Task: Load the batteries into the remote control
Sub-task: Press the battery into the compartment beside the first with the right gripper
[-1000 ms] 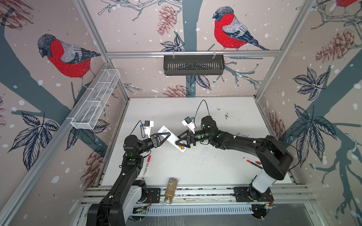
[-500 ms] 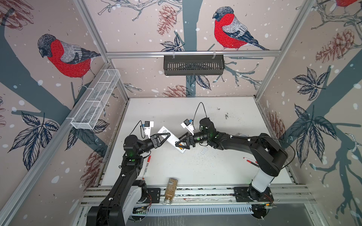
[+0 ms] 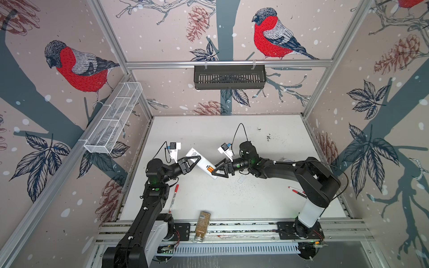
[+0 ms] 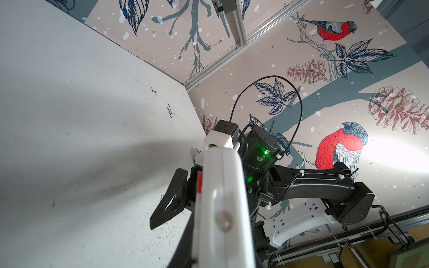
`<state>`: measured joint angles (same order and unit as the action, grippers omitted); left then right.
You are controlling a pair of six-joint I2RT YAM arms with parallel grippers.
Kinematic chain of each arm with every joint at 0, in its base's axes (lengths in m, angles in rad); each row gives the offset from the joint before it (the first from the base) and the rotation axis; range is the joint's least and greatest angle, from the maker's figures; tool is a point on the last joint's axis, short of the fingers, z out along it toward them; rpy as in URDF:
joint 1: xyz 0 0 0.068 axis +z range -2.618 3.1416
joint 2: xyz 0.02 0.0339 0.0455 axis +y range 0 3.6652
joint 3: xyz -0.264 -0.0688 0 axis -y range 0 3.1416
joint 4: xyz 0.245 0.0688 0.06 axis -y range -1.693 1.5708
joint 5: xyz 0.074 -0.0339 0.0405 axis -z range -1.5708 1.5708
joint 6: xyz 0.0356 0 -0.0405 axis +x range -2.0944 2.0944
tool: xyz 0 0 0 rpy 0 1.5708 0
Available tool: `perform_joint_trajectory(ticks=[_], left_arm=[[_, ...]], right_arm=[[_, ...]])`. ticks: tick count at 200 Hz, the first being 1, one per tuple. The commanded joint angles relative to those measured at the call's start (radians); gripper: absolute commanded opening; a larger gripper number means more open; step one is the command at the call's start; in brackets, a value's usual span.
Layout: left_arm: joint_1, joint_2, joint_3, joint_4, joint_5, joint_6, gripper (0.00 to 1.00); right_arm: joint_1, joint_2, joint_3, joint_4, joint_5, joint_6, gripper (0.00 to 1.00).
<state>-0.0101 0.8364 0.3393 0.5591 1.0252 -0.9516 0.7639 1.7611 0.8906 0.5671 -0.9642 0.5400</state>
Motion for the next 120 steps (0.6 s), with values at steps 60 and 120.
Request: perform_joint_trajectory(ticks=[60,120], left_arm=[[0.000,-0.006,0.010,0.064,0.108,-0.037,0.00],[0.000,-0.026,0.020,0.022,0.110,-0.016,0.00]], right_arm=[[-0.012,0.027,0.054,-0.039,0.087,-0.003,0.89],[-0.016,0.061,0.108,-0.082,0.098,-0.022,0.89]])
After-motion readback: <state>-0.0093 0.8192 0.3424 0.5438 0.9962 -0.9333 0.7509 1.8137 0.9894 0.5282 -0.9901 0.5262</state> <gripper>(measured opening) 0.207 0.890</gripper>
